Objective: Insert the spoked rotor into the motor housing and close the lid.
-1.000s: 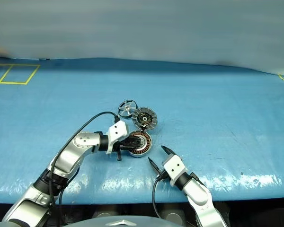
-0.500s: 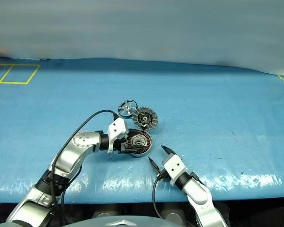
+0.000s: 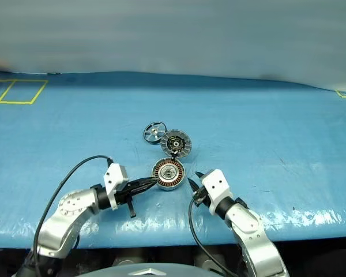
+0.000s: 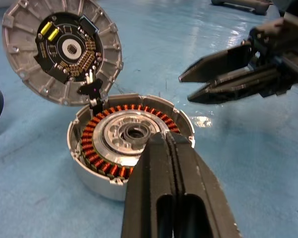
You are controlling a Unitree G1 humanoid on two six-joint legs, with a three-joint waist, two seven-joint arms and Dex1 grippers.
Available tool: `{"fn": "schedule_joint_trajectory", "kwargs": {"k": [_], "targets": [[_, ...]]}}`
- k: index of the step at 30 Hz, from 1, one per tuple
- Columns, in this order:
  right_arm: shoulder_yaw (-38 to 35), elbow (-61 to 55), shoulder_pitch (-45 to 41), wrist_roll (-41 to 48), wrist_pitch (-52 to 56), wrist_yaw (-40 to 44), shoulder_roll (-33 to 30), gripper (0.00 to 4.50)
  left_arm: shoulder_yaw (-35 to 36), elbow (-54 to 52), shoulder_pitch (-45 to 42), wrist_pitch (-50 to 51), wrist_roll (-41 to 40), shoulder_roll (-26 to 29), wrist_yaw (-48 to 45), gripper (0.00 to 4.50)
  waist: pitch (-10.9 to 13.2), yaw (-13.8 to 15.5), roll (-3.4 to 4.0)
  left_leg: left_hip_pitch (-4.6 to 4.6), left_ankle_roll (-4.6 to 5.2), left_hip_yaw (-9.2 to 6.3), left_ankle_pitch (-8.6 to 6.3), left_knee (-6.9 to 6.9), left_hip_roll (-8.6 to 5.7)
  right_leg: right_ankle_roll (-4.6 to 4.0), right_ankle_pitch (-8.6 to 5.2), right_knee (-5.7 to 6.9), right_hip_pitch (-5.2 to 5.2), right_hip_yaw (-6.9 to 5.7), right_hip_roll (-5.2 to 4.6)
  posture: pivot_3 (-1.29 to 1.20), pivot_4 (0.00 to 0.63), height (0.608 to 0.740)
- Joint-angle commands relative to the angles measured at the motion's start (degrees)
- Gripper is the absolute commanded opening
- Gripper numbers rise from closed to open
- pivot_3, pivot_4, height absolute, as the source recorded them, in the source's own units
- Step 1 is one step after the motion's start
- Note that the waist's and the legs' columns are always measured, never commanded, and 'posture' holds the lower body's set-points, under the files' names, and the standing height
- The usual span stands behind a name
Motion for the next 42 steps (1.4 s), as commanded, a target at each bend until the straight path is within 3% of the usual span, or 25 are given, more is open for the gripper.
{"fn": "schedule_joint_trajectory", "kwargs": {"k": [1,6,11,15,42], "targets": [[0.86,-6.2,-3.91,0.91,8.61,-0.73,-0.1,0.19,0.88,-0.59,3.88,-9.35,1.56,-2.34,2.67,0.0,0.0,0.31,-0.02,0.0,0.0,-0.06,0.0,0.01,0.01,-0.01,0.0,-0.03,-0.06,-0.01,-0.01,0.0,0.15,0.74],[4.45,-9.86,-10.65,1.86,21.19,-1.32,0.51,0.02,1.45,1.38,8.66,-16.41,2.7,-5.53,5.93,0.0,0.02,0.54,0.06,0.0,0.01,-0.08,-0.01,0.01,0.05,-0.07,0.02,-0.08,-0.12,-0.06,0.0,0.0,0.15,0.74],[6.07,-10.07,-17.31,3.84,36.48,-4.97,6.15,0.02,1.39,4.82,10.59,-21.45,5.34,-7.25,9.28,0.0,0.03,0.36,0.08,-0.08,0.03,-0.06,-0.02,0.0,0.08,-0.16,0.08,-0.11,-0.17,-0.13,0.04,0.0,0.15,0.74],[6.46,-9.56,-20.02,5.25,42.2,-5.99,8.54,0.02,0.4,6.56,11.08,-22.5,4.66,-7.43,8.44,0.0,0.03,0.36,0.08,-0.15,0.07,-0.05,-0.05,0.0,0.07,-0.16,0.08,-0.16,-0.23,-0.22,0.02,0.0,0.15,0.74],[9.27,0.42,-25.7,6.46,44.08,-9.28,8.47,0.02,-1.7,10.44,10.87,-24.54,4.41,-7.89,7.66,0.0,0.15,-0.51,0.27,-0.21,0.14,-0.02,-0.1,-0.04,0.09,-0.13,0.08,-0.3,-0.29,-0.27,0.0,0.0,0.15,0.74]]}}
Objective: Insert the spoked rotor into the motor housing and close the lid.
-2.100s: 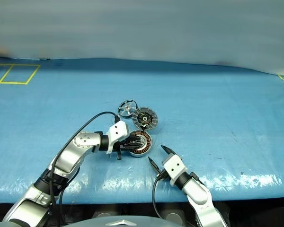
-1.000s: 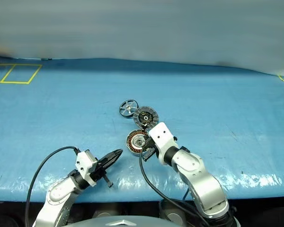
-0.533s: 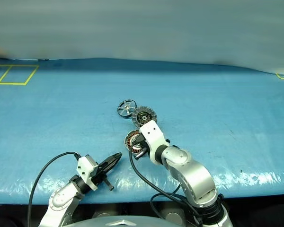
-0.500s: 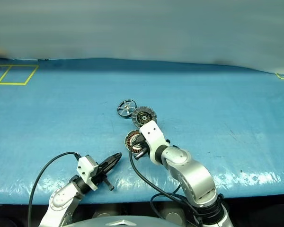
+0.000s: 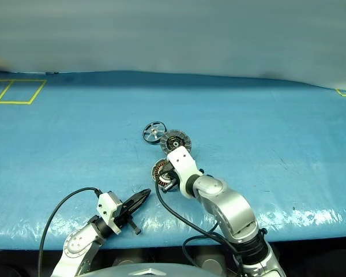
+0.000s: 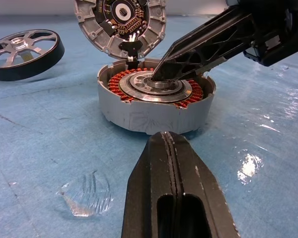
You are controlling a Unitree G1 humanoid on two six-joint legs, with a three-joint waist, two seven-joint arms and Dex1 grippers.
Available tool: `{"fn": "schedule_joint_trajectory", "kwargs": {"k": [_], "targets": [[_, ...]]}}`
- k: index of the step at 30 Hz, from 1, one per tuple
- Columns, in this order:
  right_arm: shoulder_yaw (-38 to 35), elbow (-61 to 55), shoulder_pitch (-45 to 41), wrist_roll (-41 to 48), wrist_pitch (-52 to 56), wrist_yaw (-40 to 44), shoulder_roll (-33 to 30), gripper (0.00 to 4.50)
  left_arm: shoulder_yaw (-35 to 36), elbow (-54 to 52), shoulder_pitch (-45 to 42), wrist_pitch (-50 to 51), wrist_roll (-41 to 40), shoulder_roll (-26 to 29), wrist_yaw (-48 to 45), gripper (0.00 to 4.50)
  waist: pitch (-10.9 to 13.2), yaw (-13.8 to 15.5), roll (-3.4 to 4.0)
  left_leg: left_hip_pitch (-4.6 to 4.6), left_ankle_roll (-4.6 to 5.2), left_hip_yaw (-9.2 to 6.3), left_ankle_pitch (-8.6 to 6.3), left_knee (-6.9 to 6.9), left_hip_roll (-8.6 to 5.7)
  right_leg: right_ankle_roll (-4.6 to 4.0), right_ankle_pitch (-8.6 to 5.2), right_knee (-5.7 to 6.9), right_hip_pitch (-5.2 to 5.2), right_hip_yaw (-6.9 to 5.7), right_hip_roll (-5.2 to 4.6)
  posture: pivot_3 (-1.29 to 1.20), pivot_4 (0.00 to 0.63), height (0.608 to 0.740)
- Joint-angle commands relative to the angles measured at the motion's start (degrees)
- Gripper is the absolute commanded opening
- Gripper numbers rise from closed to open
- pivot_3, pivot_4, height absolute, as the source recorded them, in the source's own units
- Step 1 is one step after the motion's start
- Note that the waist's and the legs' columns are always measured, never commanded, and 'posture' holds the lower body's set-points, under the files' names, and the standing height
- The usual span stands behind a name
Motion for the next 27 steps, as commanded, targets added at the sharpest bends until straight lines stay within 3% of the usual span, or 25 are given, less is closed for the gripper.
{"fn": "schedule_joint_trajectory", "kwargs": {"k": [1,13,27], "targets": [[0.53,0.69,-1.37,-0.48,0.21,-1.05,-0.03,0.02,-0.56,-0.49,-0.05,-1.47,-0.48,-0.17,-0.16,0.0,0.01,0.0,0.01,0.0,0.0,0.0,0.0,0.0,0.0,0.0,0.0,0.0,0.0,0.0,0.0,0.0,0.15,0.74],[3.78,0.6,-3.51,-2.26,-0.6,-2.42,-3.05,0.02,-1.25,-0.39,0.24,-1.35,-0.09,-0.19,0.43,0.0,0.07,-0.03,0.11,-0.03,0.0,0.01,0.0,0.0,0.01,0.0,0.0,-0.01,-0.05,-0.03,-0.07,0.0,0.15,0.74],[13.86,-1.67,-7.75,-6.3,-2.35,-0.81,-9.87,0.02,-1.62,-0.54,0.58,-0.73,0.19,-0.24,1.1,0.0,0.11,-0.15,0.18,-0.56,0.01,0.03,0.01,0.02,0.02,0.02,0.06,0.0,-0.6,-0.06,0.0,0.0,0.15,0.74]]}}
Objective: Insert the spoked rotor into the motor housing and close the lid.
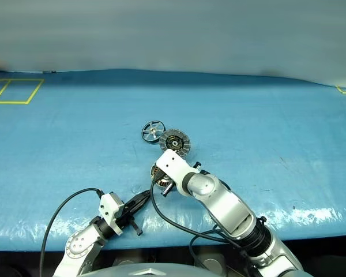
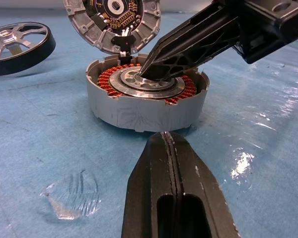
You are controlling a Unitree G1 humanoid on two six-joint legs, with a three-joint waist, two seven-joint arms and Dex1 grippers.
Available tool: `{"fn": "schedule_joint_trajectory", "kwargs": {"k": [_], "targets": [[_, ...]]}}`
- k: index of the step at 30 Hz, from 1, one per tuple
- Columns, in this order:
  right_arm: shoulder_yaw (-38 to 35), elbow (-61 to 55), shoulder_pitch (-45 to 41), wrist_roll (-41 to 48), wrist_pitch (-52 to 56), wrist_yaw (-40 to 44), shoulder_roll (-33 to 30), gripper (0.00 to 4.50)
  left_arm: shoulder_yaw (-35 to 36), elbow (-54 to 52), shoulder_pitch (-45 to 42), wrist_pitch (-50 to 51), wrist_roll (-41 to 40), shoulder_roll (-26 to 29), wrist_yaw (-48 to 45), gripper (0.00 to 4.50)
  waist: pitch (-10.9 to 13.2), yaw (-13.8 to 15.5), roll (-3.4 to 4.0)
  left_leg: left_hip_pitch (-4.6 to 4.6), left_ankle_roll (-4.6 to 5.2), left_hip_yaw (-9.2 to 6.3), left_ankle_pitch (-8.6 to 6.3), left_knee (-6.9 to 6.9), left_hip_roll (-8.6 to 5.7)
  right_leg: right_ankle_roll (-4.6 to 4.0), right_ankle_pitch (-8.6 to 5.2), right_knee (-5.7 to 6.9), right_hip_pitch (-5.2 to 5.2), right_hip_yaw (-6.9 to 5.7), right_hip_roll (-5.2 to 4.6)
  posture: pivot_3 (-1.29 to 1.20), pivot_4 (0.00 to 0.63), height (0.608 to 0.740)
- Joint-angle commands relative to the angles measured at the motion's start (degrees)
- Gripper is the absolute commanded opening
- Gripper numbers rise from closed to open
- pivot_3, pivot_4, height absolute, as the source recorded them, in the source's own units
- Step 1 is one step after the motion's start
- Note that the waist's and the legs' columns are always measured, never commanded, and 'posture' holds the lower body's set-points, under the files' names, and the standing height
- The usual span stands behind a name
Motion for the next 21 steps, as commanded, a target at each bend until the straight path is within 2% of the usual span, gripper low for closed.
{"fn": "schedule_joint_trajectory", "kwargs": {"k": [1,21], "targets": [[-0.16,-1.92,-0.51,-0.36,-0.01,0.42,0.1,0.02,-0.49,-0.69,0.4,-0.65,0.13,-0.18,0.52,0.0,0.0,0.01,0.0,0.0,0.0,-0.01,0.0,0.0,0.0,0.0,0.0,0.0,0.0,-0.01,0.0,0.0,0.15,0.74],[-1.92,-2.82,1.7,-0.29,-2.49,1.63,2.0,0.02,-0.73,-1.16,-0.08,-0.02,0.55,0.13,1.54,0.0,0.0,0.08,0.0,-0.09,0.0,0.0,0.0,-0.01,0.0,0.03,0.02,-0.01,-0.05,-0.01,0.02,0.0,0.15,0.74]]}}
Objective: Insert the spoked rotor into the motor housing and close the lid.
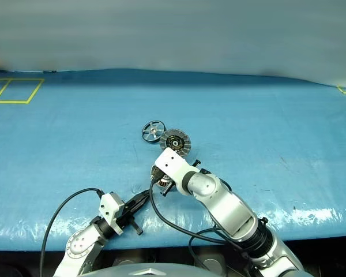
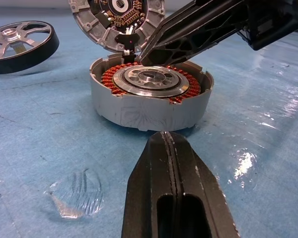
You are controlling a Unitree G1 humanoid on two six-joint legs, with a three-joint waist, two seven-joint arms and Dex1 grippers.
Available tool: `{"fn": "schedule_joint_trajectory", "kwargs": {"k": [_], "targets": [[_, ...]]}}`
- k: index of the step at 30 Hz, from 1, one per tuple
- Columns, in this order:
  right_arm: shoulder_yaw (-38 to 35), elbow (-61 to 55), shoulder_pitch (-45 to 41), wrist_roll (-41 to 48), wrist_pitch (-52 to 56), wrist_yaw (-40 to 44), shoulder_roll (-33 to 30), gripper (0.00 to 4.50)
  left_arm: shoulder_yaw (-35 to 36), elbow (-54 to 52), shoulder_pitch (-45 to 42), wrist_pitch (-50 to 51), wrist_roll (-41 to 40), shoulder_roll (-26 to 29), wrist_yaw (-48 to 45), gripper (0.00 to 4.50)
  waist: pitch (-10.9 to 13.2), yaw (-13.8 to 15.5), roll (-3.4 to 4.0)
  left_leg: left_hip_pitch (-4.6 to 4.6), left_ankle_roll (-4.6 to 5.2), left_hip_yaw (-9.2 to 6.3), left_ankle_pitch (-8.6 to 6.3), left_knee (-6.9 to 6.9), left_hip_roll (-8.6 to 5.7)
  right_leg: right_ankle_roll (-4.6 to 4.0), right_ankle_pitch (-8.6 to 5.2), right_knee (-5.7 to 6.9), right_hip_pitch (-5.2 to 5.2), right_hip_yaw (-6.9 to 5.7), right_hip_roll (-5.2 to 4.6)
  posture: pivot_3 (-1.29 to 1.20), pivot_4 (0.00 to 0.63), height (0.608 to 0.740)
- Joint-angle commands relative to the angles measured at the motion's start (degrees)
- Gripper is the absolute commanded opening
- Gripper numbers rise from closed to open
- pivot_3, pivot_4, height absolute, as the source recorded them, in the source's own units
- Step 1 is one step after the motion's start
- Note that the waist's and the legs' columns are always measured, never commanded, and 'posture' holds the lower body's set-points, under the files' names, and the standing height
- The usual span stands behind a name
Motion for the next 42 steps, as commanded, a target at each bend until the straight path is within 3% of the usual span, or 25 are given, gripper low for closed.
{"fn": "schedule_joint_trajectory", "kwargs": {"k": [1,11,25,37,42], "targets": [[-0.65,-0.11,0.79,0.44,-2.19,0.51,0.7,0.02,-0.48,-1.29,0.18,-0.08,0.39,0.1,0.47,0.0,0.0,0.0,0.0,0.0,0.0,0.0,0.0,0.0,0.0,0.0,0.0,0.0,0.0,0.0,0.0,0.0,0.15,0.74],[-1.92,4.09,4.74,0.18,-5.03,0.76,1.14,0.02,-0.39,-2.24,0.35,0.48,0.51,0.44,1.17,0.0,-0.01,0.02,-0.02,0.06,0.0,0.0,0.0,0.01,0.0,0.01,0.0,0.0,0.04,0.01,0.01,0.0,0.15,0.74],[-12.54,9.06,11.7,3.42,-4.13,-0.46,7.17,0.02,-0.29,-3.79,0.21,2.03,0.51,0.89,1.27,0.0,-0.13,0.3,-0.06,0.09,0.01,-0.01,0.0,0.02,-0.03,0.04,0.02,-0.04,0.13,0.03,-0.01,0.0,0.15,0.74],[-6.99,9.03,11.73,0.85,-8.67,0.1,2.89,0.02,-0.04,-4.39,0.2,2.78,0.49,1.4,1.59,0.0,-0.84,0.05,-0.11,0.23,0.02,0.02,-0.01,0.04,0.02,0.02,0.0,-0.02,0.2,0.04,0.01,0.0,0.15,0.74],[-7.87,6.44,12.06,1.41,-11.98,1.19,2.95,0.02,0.26,-4.47,0.21,2.52,0.28,1.24,1.96,0.0,-0.86,0.06,-0.12,0.22,0.01,0.03,-0.01,0.04,0.02,0.02,0.0,-0.03,0.19,0.05,0.01,0.0,0.15,0.74]]}}
